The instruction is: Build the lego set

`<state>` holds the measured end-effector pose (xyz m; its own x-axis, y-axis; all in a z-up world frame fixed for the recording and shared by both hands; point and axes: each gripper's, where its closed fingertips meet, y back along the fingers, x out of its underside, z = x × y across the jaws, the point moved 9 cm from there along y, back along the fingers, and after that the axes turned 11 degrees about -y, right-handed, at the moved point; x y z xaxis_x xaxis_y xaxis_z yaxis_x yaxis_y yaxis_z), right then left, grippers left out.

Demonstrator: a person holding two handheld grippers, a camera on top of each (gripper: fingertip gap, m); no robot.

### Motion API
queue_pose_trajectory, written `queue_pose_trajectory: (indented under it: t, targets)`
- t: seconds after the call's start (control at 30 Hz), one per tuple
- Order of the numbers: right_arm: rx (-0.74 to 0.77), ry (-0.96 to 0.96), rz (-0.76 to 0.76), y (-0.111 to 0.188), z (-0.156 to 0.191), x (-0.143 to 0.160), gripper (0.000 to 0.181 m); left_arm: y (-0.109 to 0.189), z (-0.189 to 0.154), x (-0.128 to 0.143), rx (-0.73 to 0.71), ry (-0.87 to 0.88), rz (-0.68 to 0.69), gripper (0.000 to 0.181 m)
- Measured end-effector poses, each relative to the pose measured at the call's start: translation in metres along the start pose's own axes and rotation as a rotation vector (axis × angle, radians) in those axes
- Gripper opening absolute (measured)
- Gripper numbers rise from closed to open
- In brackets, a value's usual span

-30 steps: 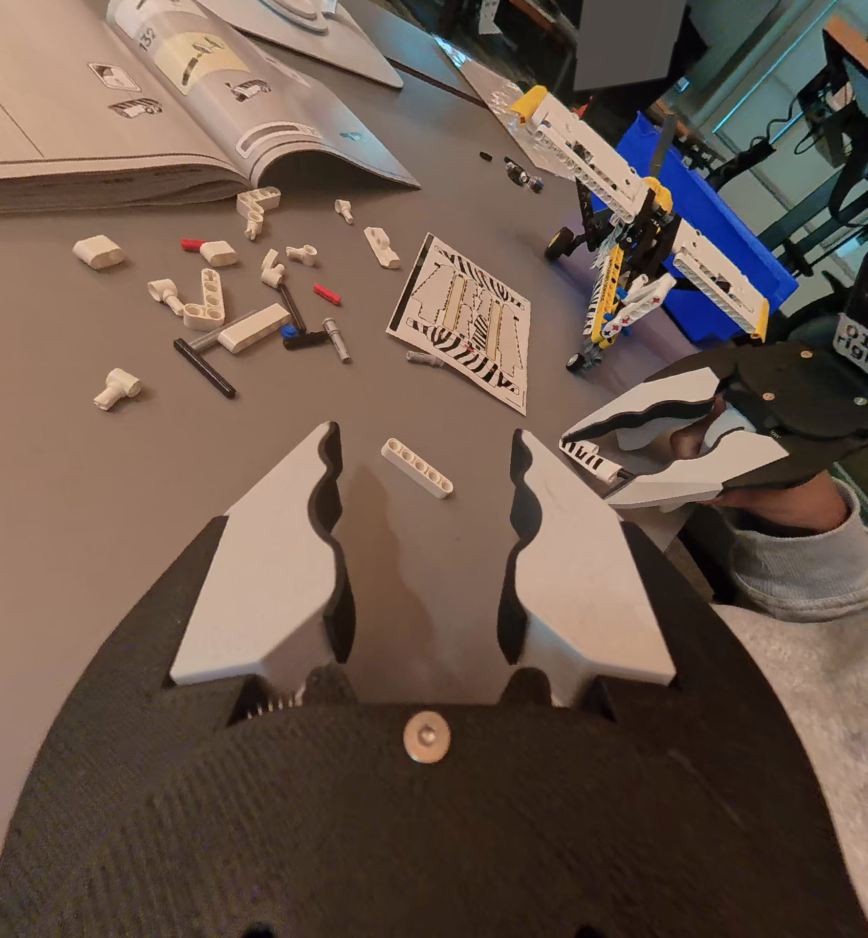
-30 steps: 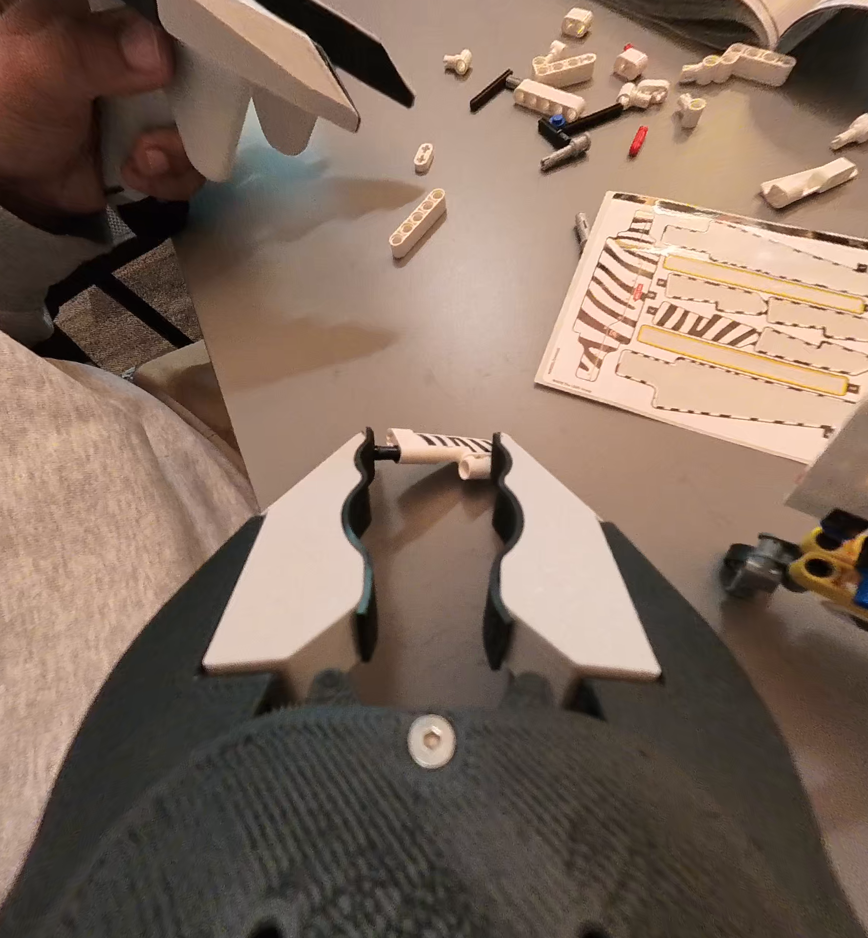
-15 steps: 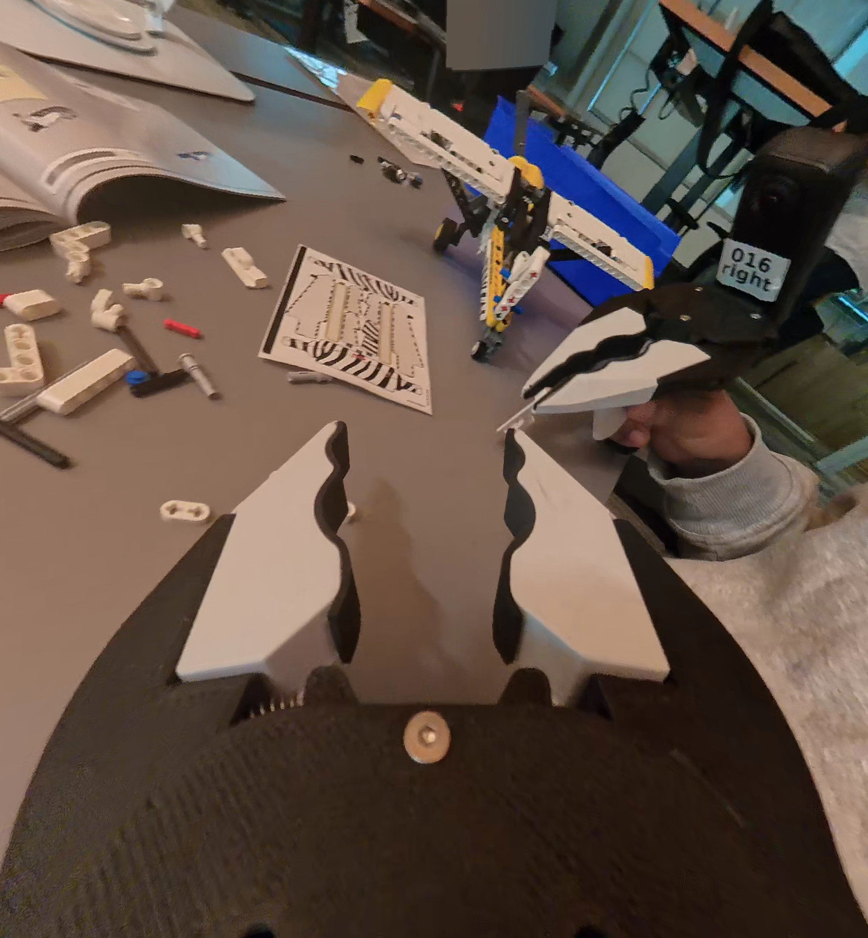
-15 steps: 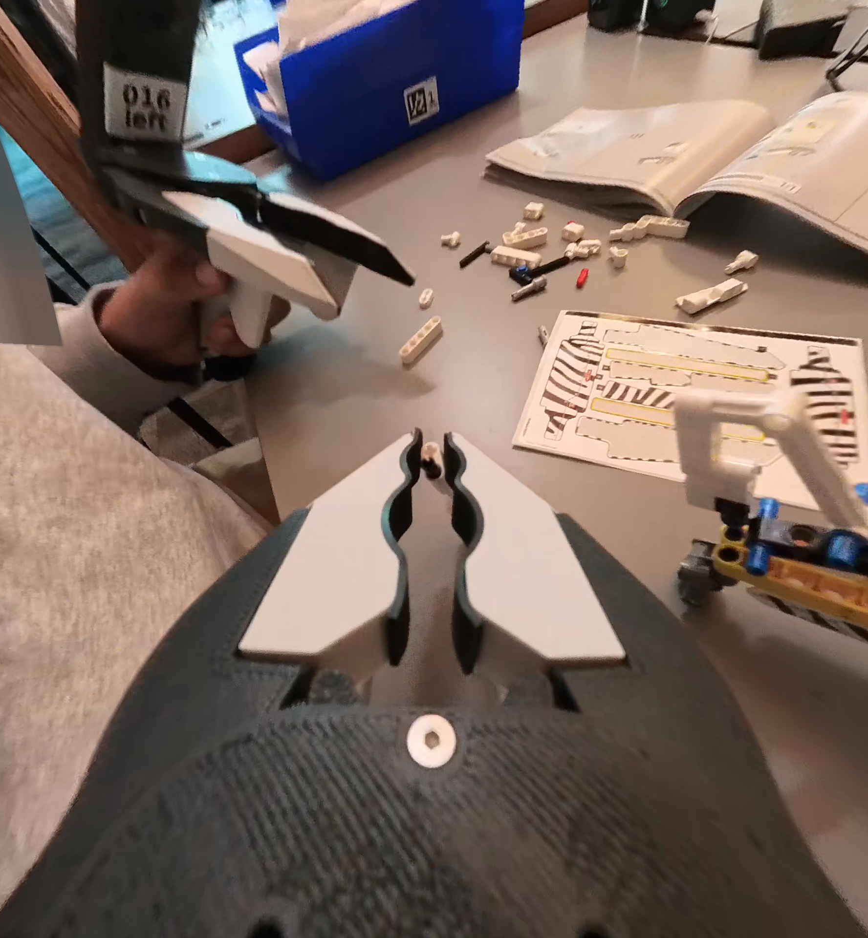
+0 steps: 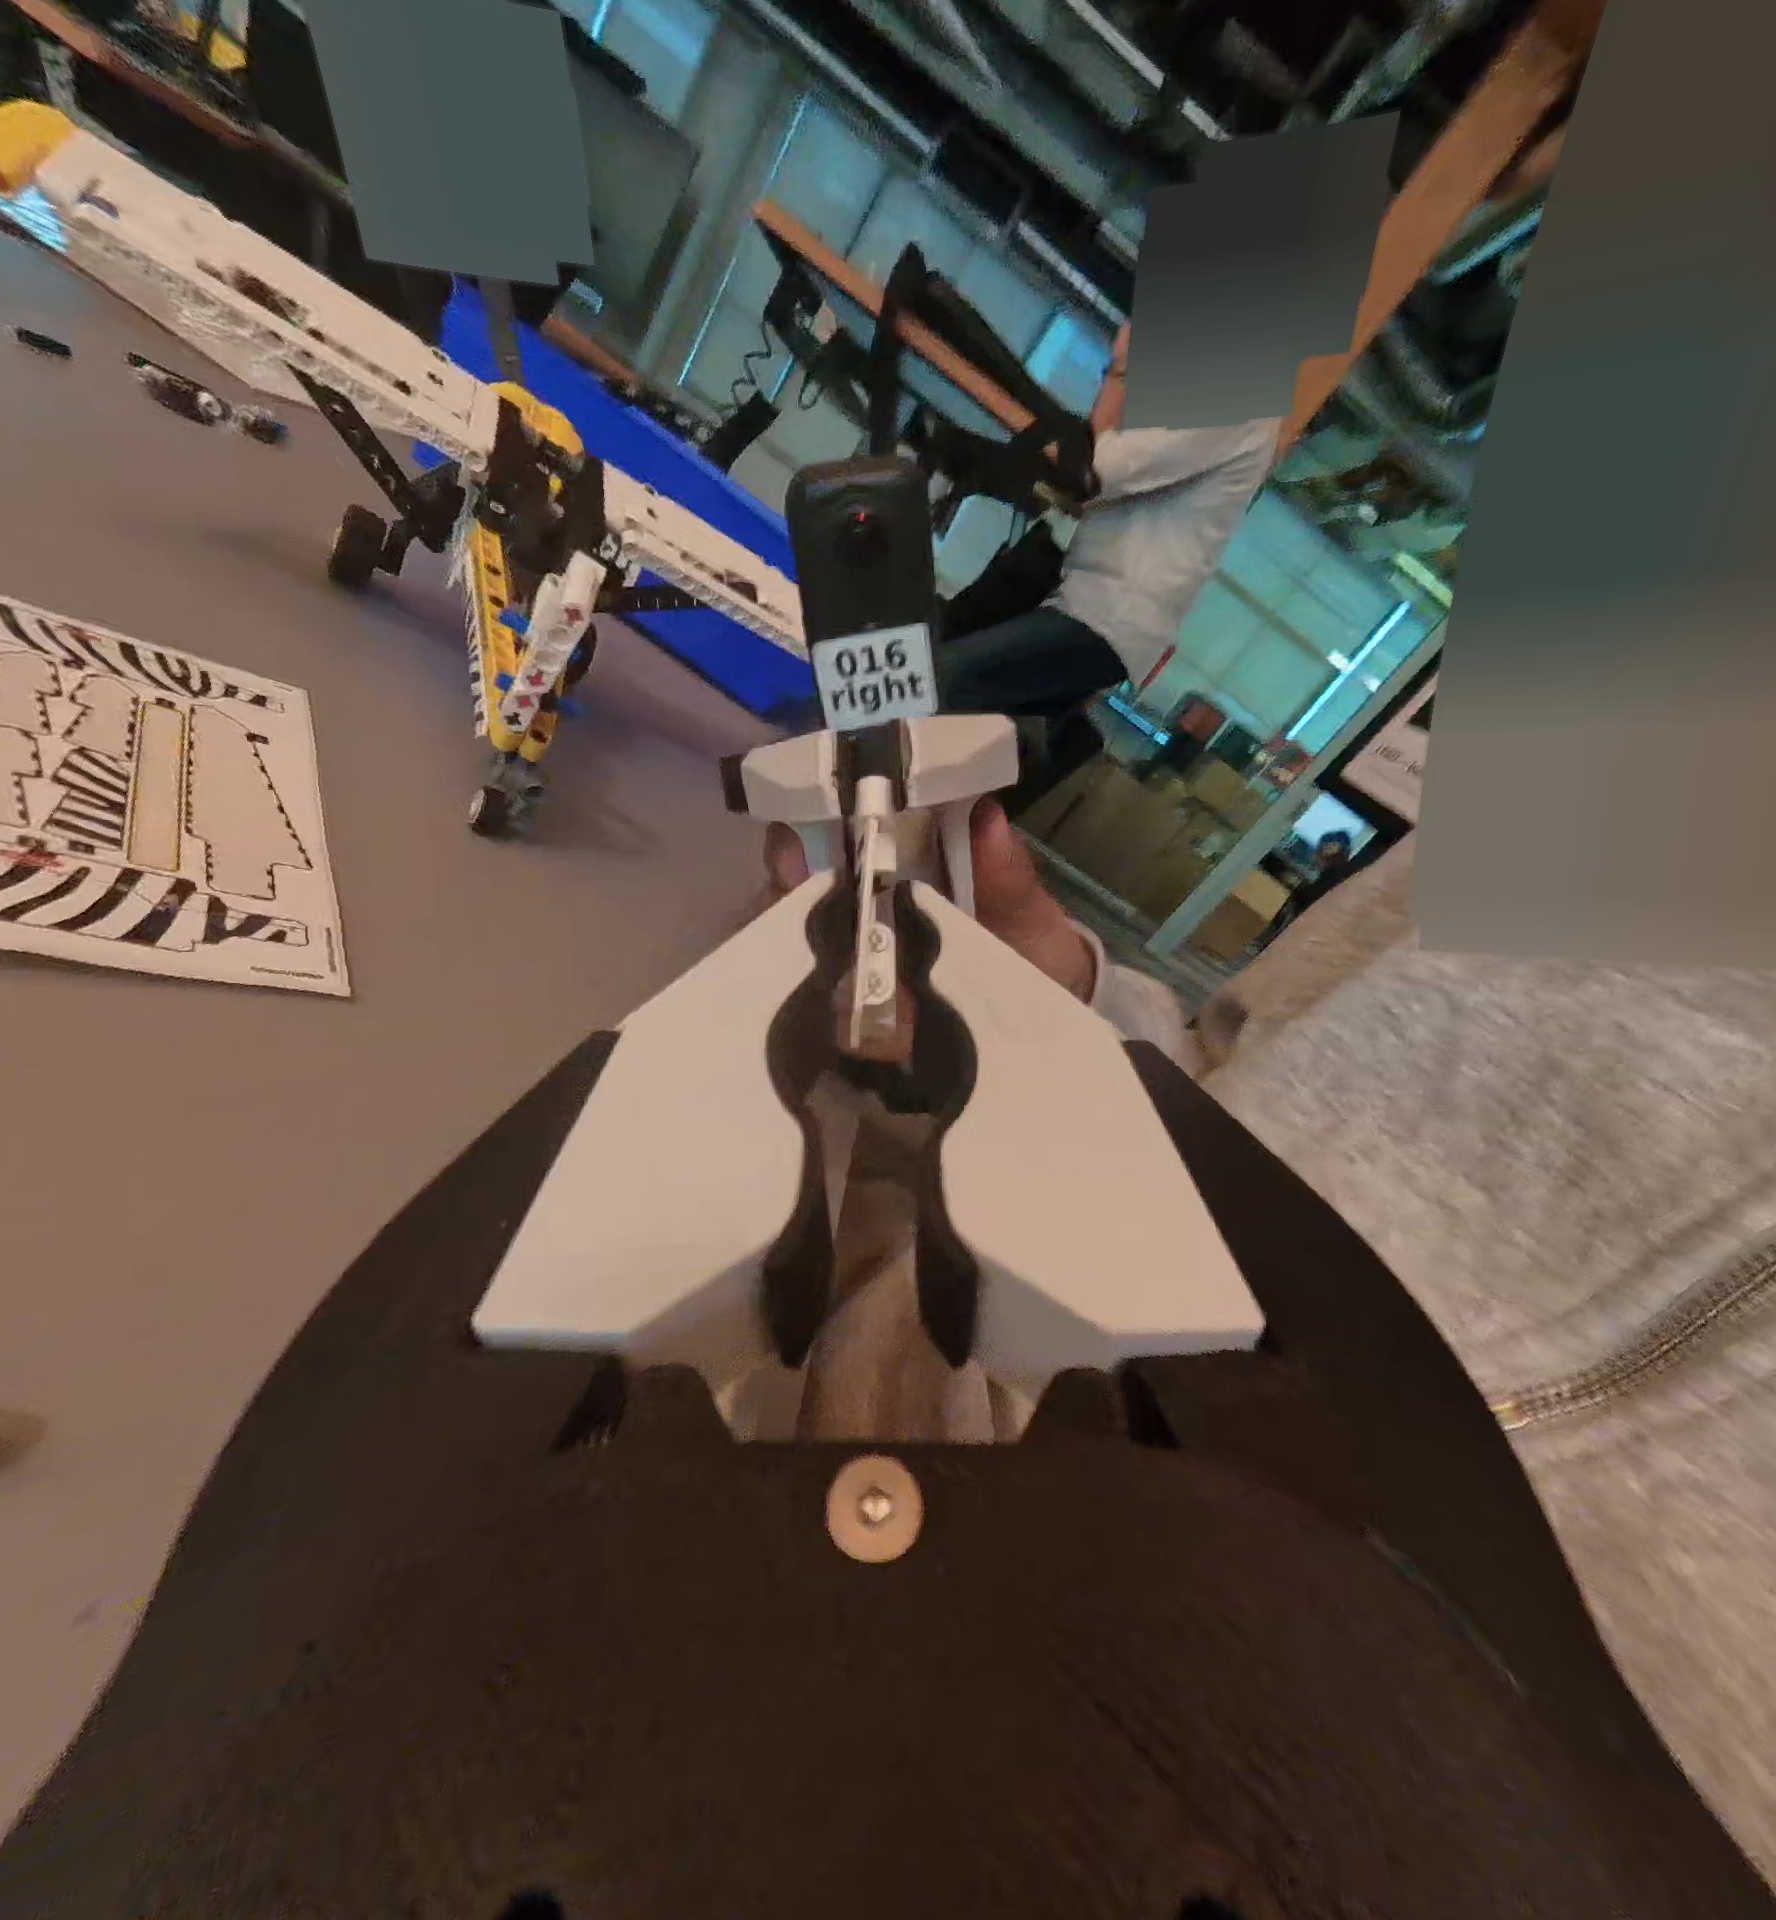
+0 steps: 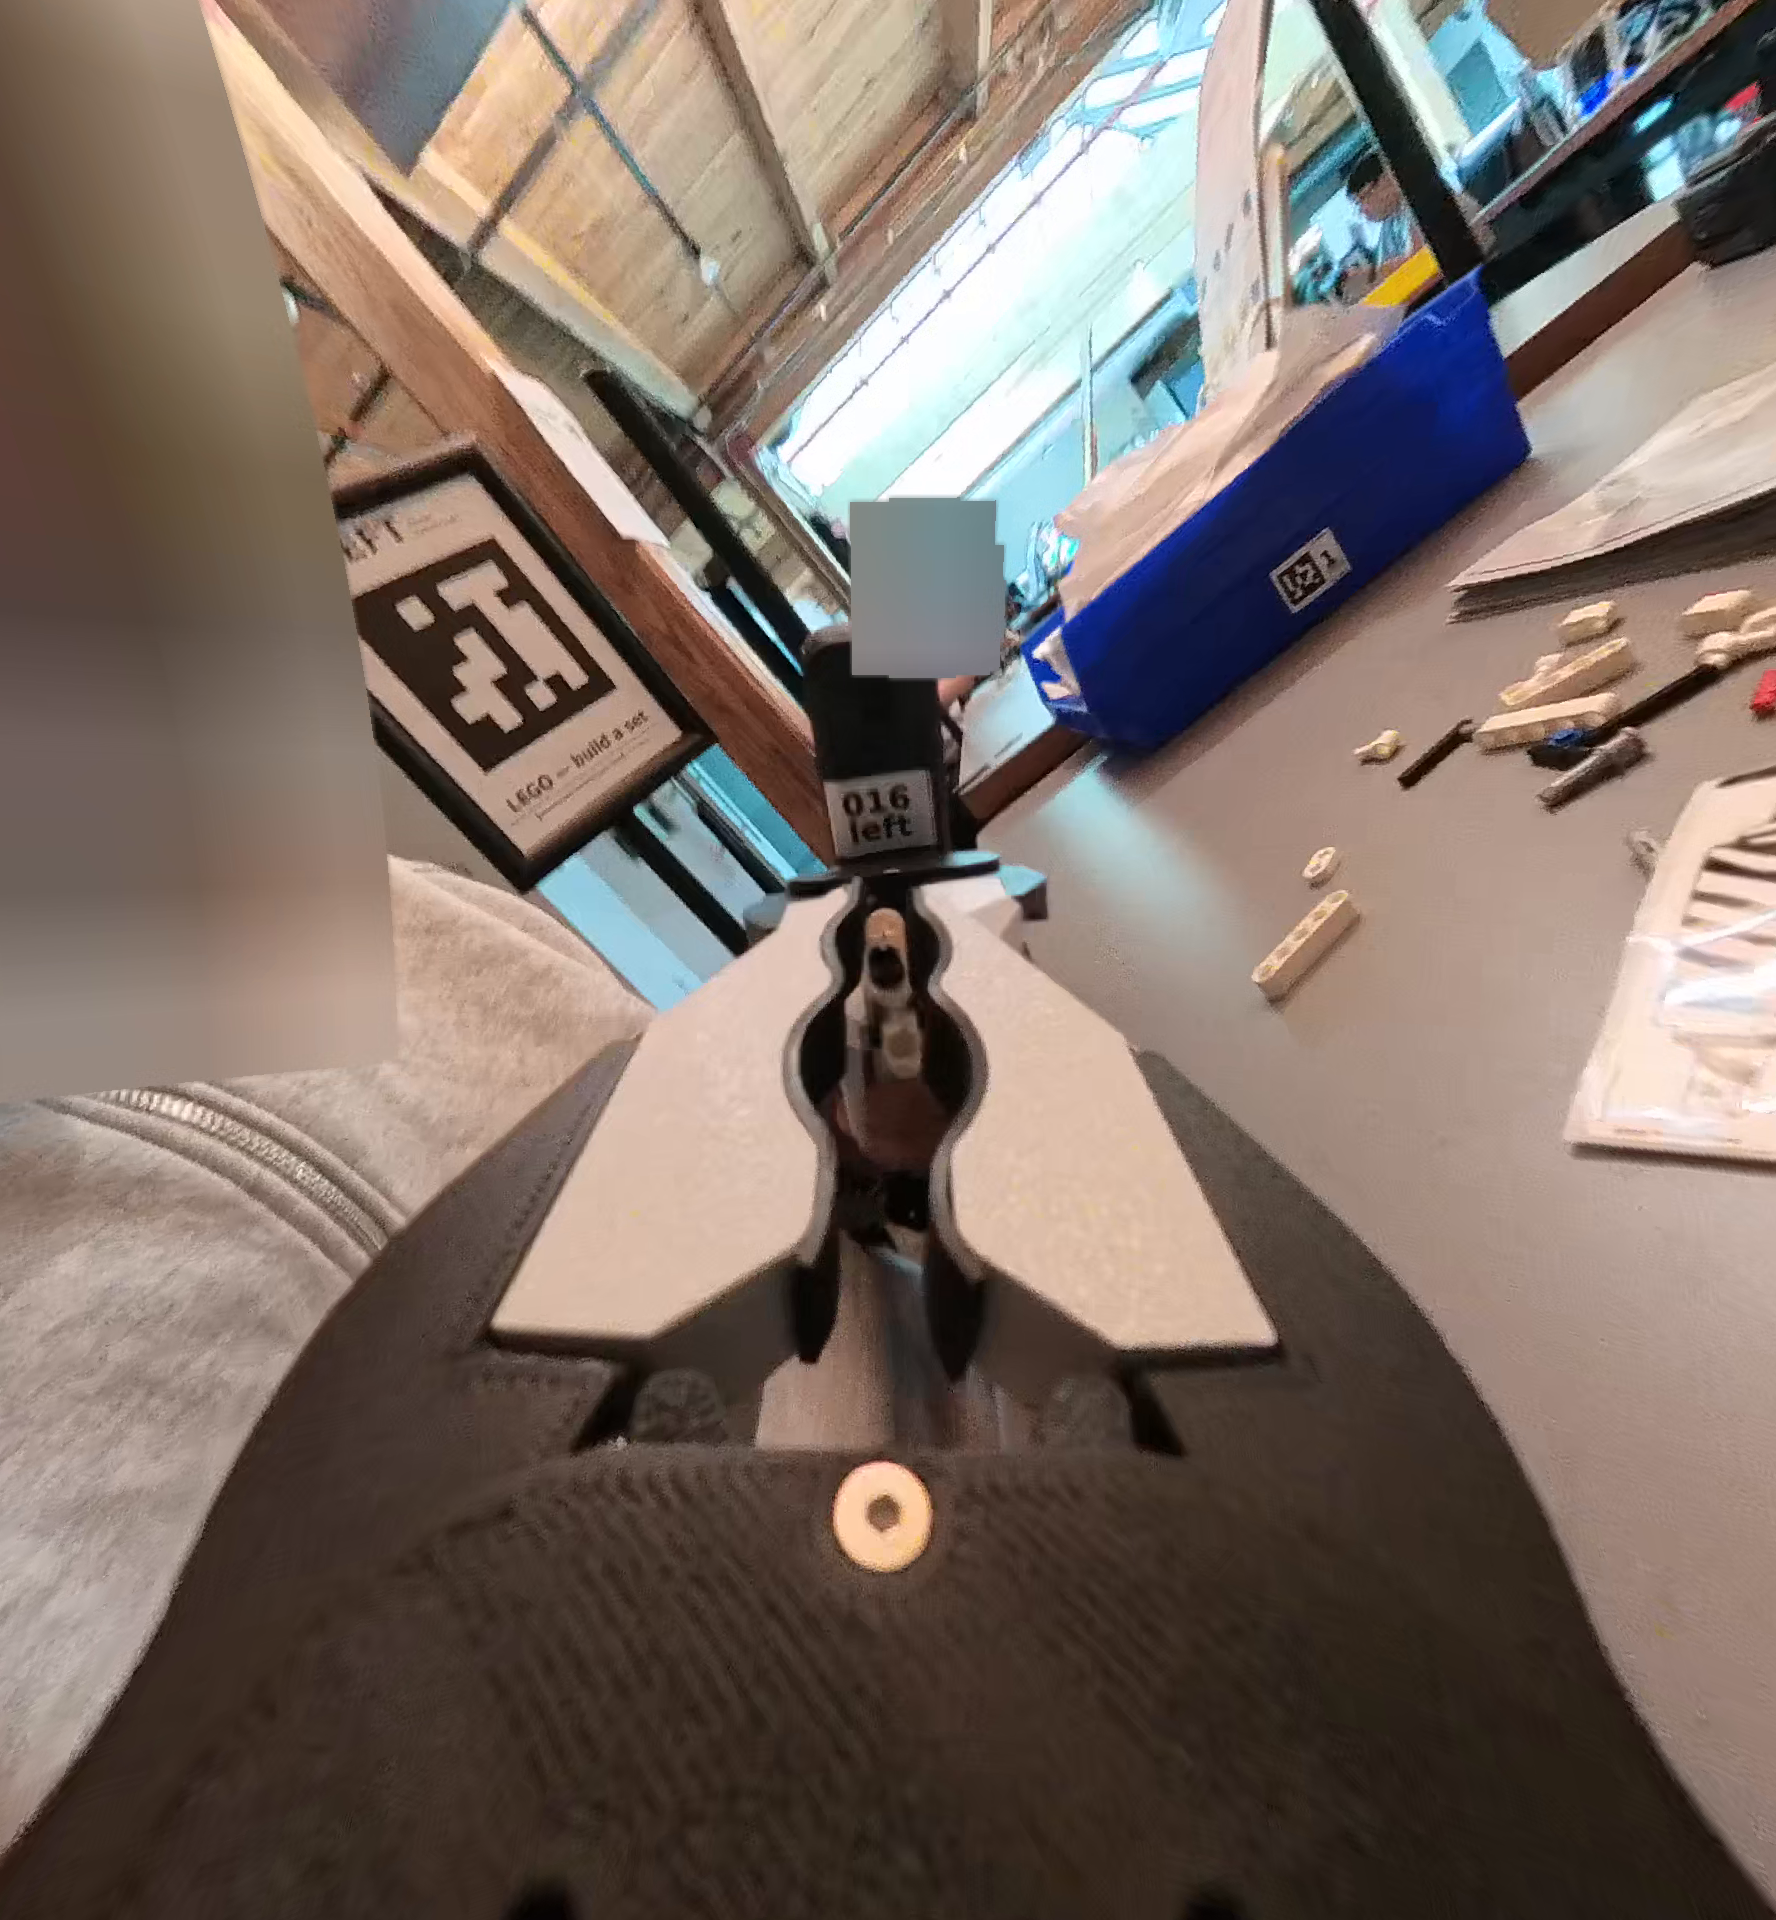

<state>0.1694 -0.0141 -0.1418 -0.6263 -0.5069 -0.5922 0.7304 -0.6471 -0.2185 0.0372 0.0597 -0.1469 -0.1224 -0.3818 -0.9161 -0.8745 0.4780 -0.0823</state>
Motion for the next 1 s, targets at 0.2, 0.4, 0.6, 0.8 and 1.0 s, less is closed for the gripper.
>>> queue_pose_trajectory:
  t: [0.2, 0.4, 0.6, 0.8, 1.0]
  targets:
    - [-0.023, -0.039, -0.113, 0.005, -0.003, -0.005, 0.017, 0.009, 0.012, -0.002, 0.040, 0.203, -0.076, 0.004]
    - [0.036, 0.014, -0.068, 0.007, -0.003, -0.006, 0.017, 0.012, 0.016, -0.002, 0.063, 0.269, -0.106, 0.004]
    - [0.141, 0.136, 0.042, -0.003, 0.004, 0.001, 0.008, 0.010, 0.015, -0.001, 0.080, 0.252, -0.084, 0.004]
    - [0.113, 0.116, 0.017, 0.000, 0.003, 0.001, 0.005, 0.013, 0.012, -0.003, 0.099, 0.218, -0.122, 0.013]
    - [0.024, -0.028, -0.013, -0.001, -0.003, 0.001, 0.005, 0.022, 0.011, -0.007, 0.106, 0.190, -0.224, 0.018]
